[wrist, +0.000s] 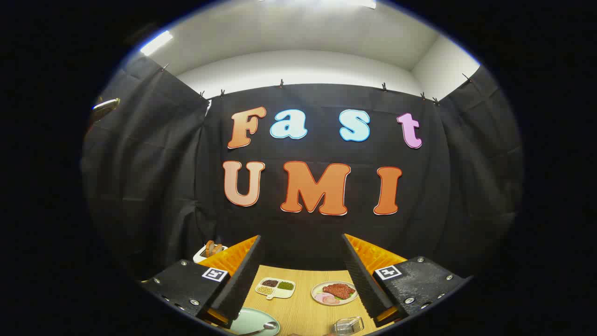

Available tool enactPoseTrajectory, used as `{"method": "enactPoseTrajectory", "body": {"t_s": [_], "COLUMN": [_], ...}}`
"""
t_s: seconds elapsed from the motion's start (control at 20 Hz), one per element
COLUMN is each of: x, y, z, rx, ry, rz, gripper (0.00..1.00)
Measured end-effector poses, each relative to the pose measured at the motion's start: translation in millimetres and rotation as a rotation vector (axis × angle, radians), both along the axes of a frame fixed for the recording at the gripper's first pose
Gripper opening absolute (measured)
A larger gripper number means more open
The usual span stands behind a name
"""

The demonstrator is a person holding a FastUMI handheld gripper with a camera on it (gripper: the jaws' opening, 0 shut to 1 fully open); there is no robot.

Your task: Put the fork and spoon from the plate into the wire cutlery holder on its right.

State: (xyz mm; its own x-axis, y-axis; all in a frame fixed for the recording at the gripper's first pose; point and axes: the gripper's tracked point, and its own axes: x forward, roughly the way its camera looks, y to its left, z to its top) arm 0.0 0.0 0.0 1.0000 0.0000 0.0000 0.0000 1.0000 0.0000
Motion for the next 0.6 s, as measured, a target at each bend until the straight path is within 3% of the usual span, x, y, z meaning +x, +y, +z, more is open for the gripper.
{"method": "enactPoseTrajectory", "body": {"t_s": [0.6], "x": [3.3], "y": [23.2], "z": [-6.0], "rx": [-0.004], "ry": [0.030], "rz": [0.028], "gripper": [0.99]}}
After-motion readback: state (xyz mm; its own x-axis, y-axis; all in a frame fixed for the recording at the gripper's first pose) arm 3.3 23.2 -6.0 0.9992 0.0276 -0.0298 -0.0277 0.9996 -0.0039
